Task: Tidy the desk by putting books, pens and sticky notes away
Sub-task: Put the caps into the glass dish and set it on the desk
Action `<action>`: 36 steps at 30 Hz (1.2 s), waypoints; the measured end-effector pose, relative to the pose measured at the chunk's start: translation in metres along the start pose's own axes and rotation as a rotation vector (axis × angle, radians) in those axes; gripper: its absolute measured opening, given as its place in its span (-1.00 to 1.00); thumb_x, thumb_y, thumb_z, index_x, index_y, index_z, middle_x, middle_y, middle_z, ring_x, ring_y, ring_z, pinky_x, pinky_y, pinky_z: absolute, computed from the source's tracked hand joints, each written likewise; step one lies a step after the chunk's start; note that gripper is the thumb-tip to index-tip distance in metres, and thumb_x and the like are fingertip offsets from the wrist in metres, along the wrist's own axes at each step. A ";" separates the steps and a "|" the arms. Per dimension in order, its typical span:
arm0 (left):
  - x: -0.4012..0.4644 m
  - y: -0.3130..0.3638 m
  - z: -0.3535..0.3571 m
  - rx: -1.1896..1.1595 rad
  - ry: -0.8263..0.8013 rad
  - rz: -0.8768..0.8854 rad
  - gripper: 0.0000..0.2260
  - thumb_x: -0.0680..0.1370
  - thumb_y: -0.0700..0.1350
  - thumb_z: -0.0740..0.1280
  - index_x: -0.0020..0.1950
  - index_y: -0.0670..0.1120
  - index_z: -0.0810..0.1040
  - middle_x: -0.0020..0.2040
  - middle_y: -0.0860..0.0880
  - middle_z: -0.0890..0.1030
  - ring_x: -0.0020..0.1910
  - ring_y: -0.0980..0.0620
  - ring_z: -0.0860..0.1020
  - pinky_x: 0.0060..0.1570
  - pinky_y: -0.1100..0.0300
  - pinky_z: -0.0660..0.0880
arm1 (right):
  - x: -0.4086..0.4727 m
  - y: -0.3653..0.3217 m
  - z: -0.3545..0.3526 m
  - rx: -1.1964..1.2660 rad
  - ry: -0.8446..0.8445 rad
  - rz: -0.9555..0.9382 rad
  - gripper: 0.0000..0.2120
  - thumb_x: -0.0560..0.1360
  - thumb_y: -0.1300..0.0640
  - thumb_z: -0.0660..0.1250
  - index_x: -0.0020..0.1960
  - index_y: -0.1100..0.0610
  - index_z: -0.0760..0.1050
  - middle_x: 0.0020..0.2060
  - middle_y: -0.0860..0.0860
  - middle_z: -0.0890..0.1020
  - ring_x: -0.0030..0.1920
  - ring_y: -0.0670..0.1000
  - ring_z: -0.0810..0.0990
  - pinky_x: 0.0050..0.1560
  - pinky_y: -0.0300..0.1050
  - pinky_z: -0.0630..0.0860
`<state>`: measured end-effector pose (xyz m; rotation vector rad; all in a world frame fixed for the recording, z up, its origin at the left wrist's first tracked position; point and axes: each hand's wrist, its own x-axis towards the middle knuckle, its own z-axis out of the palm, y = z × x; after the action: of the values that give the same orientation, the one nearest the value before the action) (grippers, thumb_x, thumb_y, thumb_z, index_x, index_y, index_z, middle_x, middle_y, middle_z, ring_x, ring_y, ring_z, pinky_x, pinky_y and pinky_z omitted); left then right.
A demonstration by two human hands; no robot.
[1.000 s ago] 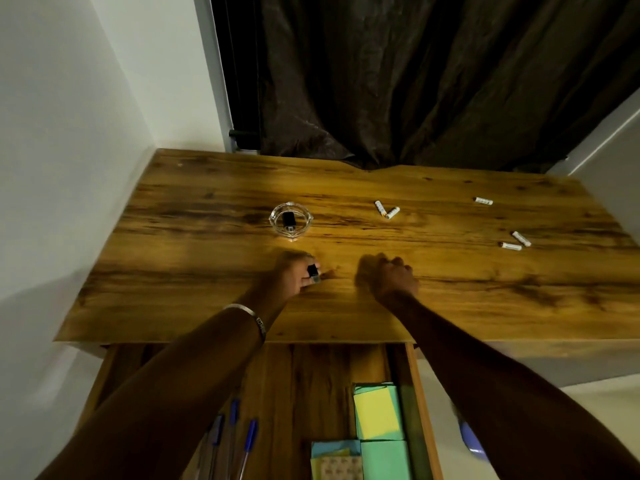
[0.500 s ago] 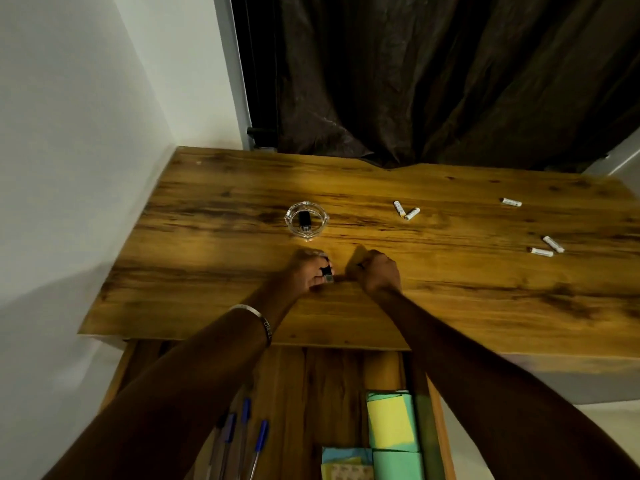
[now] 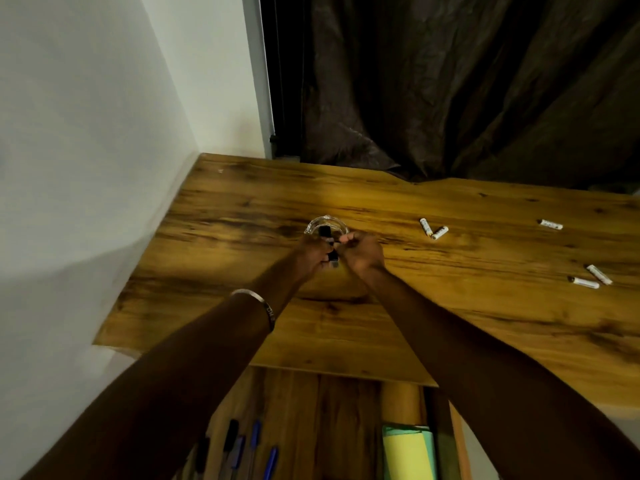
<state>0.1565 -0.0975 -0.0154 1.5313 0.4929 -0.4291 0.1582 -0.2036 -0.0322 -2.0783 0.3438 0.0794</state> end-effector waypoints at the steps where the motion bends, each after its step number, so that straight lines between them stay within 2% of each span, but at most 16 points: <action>1: 0.005 0.005 -0.002 0.025 0.031 0.018 -0.82 0.56 -0.35 0.22 0.14 -0.30 0.50 -0.21 -0.14 0.56 -0.42 0.05 0.55 -0.42 0.20 0.55 | 0.007 -0.004 0.002 0.010 -0.010 -0.006 -0.87 0.44 0.20 0.44 -0.01 0.15 0.63 0.01 0.04 0.69 0.06 0.01 0.64 0.12 -0.17 0.50; 4: 0.017 0.015 -0.004 0.124 0.083 0.079 -0.80 0.53 -0.33 0.29 0.13 -0.33 0.56 -0.13 -0.19 0.59 -0.30 -0.03 0.56 -0.17 0.04 0.56 | 0.019 -0.014 0.006 -0.001 -0.029 -0.017 -0.93 0.45 0.23 0.41 -0.09 0.09 0.60 0.00 0.05 0.69 0.06 0.03 0.64 0.06 -0.21 0.48; 8: 0.043 0.027 -0.010 0.322 0.082 0.175 -0.92 0.52 -0.27 0.31 -0.08 -0.20 0.60 -0.09 -0.20 0.64 -0.11 -0.13 0.63 -0.05 -0.03 0.58 | 0.042 -0.024 0.015 -0.065 -0.016 -0.027 -0.87 0.44 0.24 0.39 -0.08 0.07 0.65 0.01 0.01 0.69 0.06 0.01 0.63 0.05 -0.23 0.48; 11: 0.064 0.026 -0.011 0.497 0.107 0.217 -0.93 0.49 -0.28 0.33 -0.08 -0.22 0.60 -0.09 -0.21 0.65 -0.11 -0.13 0.63 -0.10 -0.04 0.59 | 0.053 -0.022 0.018 -0.131 -0.050 -0.044 -0.86 0.44 0.27 0.38 -0.10 0.06 0.65 0.00 0.02 0.69 0.05 0.02 0.63 0.09 -0.17 0.52; 13: 0.064 0.028 -0.010 0.608 0.131 0.246 -0.92 0.50 -0.29 0.33 -0.05 -0.25 0.60 -0.12 -0.20 0.64 -0.21 -0.06 0.58 -0.27 0.08 0.52 | 0.058 -0.019 0.021 -0.184 -0.071 -0.056 -0.84 0.43 0.27 0.38 -0.13 0.03 0.62 0.00 0.04 0.69 0.06 0.05 0.64 0.10 -0.14 0.53; 16: 0.062 0.031 -0.008 0.710 0.139 0.267 -0.95 0.52 -0.24 0.33 -0.10 -0.18 0.58 -0.21 -0.11 0.57 -0.34 0.04 0.51 -0.52 0.28 0.38 | 0.061 -0.018 0.020 -0.267 -0.084 -0.088 -0.82 0.44 0.27 0.37 -0.02 0.07 0.65 0.02 0.09 0.69 0.07 0.09 0.64 0.11 -0.10 0.55; 18: 0.065 0.030 -0.008 0.757 0.154 0.270 -0.93 0.52 -0.19 0.35 -0.09 -0.19 0.58 -0.16 -0.14 0.61 -0.20 -0.04 0.59 -0.42 0.21 0.43 | 0.062 -0.018 0.017 -0.328 -0.106 -0.123 -0.78 0.45 0.28 0.36 0.05 0.10 0.64 0.04 0.11 0.68 0.09 0.10 0.64 0.11 -0.08 0.55; 20: 0.066 0.030 -0.009 0.834 0.170 0.279 -0.83 0.50 -0.15 0.38 0.01 -0.23 0.61 -0.03 -0.18 0.65 -0.04 -0.13 0.62 -0.20 0.09 0.52 | 0.061 -0.019 0.015 -0.393 -0.128 -0.163 -0.75 0.45 0.28 0.36 0.10 0.10 0.63 0.06 0.13 0.67 0.12 0.12 0.62 0.13 -0.04 0.55; 23: 0.067 0.030 -0.009 0.867 0.198 0.279 -0.76 0.45 -0.13 0.44 0.06 -0.22 0.61 0.03 -0.19 0.65 0.02 -0.13 0.63 -0.02 0.02 0.60 | 0.059 -0.019 0.015 -0.445 -0.129 -0.199 -0.74 0.45 0.28 0.37 0.11 0.10 0.61 0.06 0.11 0.67 0.12 0.11 0.62 0.15 -0.04 0.55; 28: 0.060 0.029 -0.010 0.862 0.228 0.248 -0.68 0.39 -0.12 0.51 0.09 -0.21 0.60 0.04 -0.16 0.65 0.02 -0.09 0.63 -0.12 0.09 0.58 | 0.052 -0.019 0.010 -0.415 -0.102 -0.211 -0.75 0.44 0.30 0.38 0.08 0.10 0.64 0.07 0.08 0.68 0.12 0.07 0.63 0.18 -0.10 0.54; 31: 0.050 0.029 -0.010 0.877 0.236 0.253 -0.70 0.39 -0.10 0.51 0.05 -0.20 0.60 0.02 -0.13 0.66 -0.02 -0.05 0.63 -0.27 0.18 0.48 | 0.046 -0.016 0.002 -0.370 -0.063 -0.210 -0.77 0.43 0.32 0.34 -0.01 0.09 0.66 0.05 0.07 0.69 0.11 0.06 0.63 0.21 -0.13 0.52; 36: 0.040 0.019 -0.014 0.842 0.261 0.301 -0.69 0.43 -0.15 0.47 0.14 -0.18 0.59 0.10 -0.15 0.64 0.08 -0.09 0.61 -0.11 0.13 0.51 | 0.030 -0.010 -0.009 -0.353 -0.029 -0.192 -0.79 0.45 0.33 0.32 -0.06 0.10 0.65 0.00 0.05 0.70 0.05 0.03 0.65 0.13 -0.21 0.50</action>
<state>0.2001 -0.0820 -0.0216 2.4557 0.2738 -0.1991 0.1886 -0.2124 -0.0250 -2.4465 0.1158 0.0582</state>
